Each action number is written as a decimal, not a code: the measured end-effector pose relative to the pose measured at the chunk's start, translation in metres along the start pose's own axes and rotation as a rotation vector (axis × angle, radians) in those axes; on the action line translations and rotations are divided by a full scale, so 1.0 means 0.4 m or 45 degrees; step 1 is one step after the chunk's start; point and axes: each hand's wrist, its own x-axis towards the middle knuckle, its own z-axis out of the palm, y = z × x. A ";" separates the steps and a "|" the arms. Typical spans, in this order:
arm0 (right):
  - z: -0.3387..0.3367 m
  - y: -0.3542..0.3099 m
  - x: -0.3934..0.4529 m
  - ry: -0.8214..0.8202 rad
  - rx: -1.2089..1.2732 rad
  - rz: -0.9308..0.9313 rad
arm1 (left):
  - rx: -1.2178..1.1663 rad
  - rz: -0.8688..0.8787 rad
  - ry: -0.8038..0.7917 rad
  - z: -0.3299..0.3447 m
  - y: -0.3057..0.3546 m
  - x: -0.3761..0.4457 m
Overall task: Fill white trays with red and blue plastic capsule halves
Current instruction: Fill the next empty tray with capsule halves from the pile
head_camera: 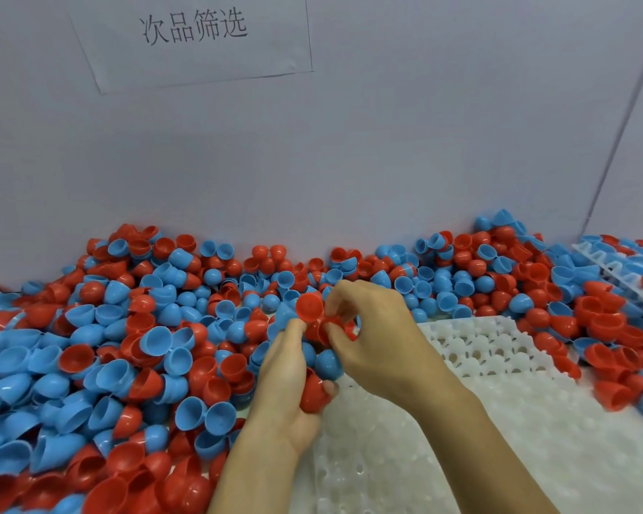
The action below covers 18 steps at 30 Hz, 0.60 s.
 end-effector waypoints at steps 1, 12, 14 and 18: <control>0.000 -0.002 0.001 -0.001 0.011 -0.007 | 0.001 0.005 -0.005 0.001 0.002 -0.001; -0.041 0.013 -0.006 -0.180 0.088 0.138 | -0.009 -0.007 0.009 -0.015 0.006 0.004; -0.041 0.016 -0.003 -0.257 0.036 0.156 | 0.032 -0.010 0.012 -0.017 0.005 0.003; -0.043 0.024 0.000 -0.322 0.000 0.179 | 0.074 -0.005 0.052 -0.012 0.003 0.000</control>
